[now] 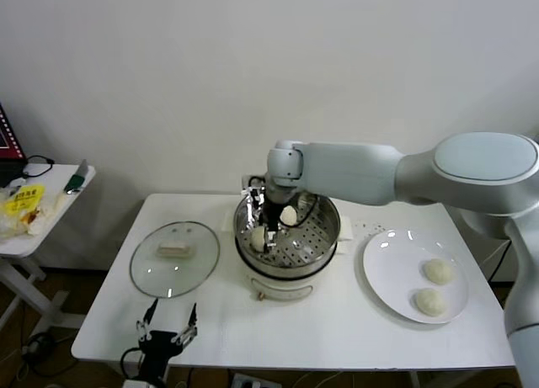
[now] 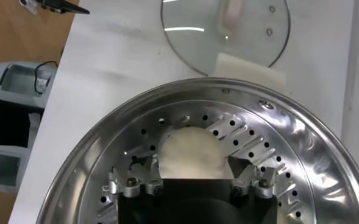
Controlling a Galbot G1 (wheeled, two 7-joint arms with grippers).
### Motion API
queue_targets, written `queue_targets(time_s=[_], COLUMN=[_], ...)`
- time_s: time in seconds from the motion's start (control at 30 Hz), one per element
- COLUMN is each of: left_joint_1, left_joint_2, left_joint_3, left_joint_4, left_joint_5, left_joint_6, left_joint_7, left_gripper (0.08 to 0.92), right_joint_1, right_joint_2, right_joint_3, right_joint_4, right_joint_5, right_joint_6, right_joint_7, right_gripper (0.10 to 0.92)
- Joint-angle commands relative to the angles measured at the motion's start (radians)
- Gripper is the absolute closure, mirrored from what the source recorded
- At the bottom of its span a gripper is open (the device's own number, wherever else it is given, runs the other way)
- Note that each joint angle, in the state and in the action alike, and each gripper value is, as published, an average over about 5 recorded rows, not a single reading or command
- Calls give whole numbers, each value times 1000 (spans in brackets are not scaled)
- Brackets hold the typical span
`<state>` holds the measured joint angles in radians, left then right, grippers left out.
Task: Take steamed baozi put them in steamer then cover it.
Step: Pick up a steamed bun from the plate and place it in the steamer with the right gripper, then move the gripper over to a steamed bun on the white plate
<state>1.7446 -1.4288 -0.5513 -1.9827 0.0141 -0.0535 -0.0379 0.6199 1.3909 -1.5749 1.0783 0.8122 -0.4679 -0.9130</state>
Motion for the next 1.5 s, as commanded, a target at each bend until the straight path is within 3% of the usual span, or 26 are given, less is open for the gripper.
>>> queue_targets(time_s=[0.03,0.33,0.6,0.8,1.07,1.5], left_joint_1=[-1,-18,-30,-33,-16,-7], left_joint_2=[-2,-15,-15,-13,-21,-48], left_joint_3=[0,9,4,-9,-16,-15], left_joint_4=[1,1,6,2,-1,14], left_joint_5=[1,13,9,8,13,26], left_joint_6=[1,12,17,28,28,26], left_joint_7=[-1,-3,5,3,0,-4], left_gripper=[177,177,177,177,177,177], right_joint_1=[71,258,228,93,-211,-525], right_joint_2=[-60,-397,-774,-957,-1027,-949], right_joint_3=[5,-1,-6,-7,164,423], right_joint_4=[41,218,472,503,384,227], right_joint_5=[-25,-183,-331,-516,-735,-854], right_joint_6=[26,126,105,132,183,194], right_joint_7=[-49,-147,-179,-197,-215,-209], right_gripper=[203,203,203,203,203,203])
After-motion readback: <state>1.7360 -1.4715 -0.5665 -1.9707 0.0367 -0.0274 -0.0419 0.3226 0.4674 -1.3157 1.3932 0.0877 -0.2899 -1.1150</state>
